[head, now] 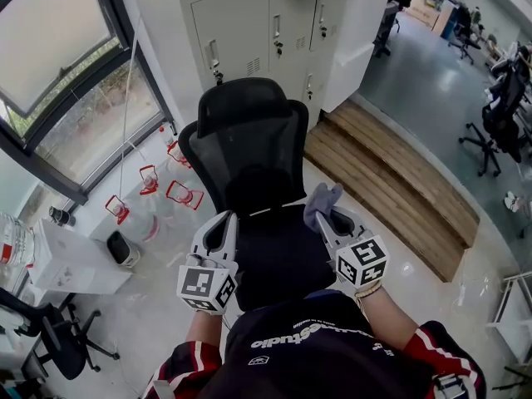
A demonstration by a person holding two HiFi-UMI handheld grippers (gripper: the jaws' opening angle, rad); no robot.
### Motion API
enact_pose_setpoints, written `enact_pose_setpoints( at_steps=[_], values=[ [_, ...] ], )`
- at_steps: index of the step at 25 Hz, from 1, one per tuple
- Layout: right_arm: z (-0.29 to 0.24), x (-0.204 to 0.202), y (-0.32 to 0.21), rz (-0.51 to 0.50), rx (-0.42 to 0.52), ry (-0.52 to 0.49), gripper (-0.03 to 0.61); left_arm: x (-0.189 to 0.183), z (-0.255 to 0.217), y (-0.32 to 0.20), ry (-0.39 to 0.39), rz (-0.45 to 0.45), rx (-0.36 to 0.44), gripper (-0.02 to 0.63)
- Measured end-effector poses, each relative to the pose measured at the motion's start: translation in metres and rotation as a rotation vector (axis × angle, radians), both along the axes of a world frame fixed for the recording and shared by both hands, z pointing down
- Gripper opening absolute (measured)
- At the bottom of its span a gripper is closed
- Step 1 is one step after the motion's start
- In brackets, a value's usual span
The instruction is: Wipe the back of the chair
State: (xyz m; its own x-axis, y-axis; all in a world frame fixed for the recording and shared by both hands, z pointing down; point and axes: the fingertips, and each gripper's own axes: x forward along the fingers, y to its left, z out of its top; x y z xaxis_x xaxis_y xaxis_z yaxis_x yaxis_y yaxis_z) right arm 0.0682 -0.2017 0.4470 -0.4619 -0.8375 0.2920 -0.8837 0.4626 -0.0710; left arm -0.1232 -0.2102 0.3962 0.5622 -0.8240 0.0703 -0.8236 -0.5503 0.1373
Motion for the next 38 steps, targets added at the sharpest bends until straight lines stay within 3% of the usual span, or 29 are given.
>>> enact_pose_setpoints(
  at_steps=[14, 21, 26, 32, 38],
  values=[
    [0.07, 0.069, -0.172, -0.018, -0.096, 0.059, 0.064, 0.024, 0.015, -0.07, -0.044, -0.126, -0.071, 0.025],
    [0.099, 0.093, -0.245, -0.053, -0.133, 0.051, 0.064, 0.057, 0.01, -0.094, -0.087, -0.208, -0.072, 0.025],
    [0.122, 0.11, -0.287, -0.034, -0.148, 0.087, 0.063, 0.076, 0.019, -0.106, -0.066, -0.232, -0.098, 0.025],
    [0.162, 0.117, -0.342, 0.047, -0.181, 0.114, 0.064, 0.06, 0.034, -0.113, -0.055, -0.208, -0.123, 0.025],
    [0.198, 0.105, -0.395, 0.101, -0.215, 0.137, 0.063, 0.013, 0.046, -0.111, -0.076, -0.236, -0.149, 0.025]
  ],
)
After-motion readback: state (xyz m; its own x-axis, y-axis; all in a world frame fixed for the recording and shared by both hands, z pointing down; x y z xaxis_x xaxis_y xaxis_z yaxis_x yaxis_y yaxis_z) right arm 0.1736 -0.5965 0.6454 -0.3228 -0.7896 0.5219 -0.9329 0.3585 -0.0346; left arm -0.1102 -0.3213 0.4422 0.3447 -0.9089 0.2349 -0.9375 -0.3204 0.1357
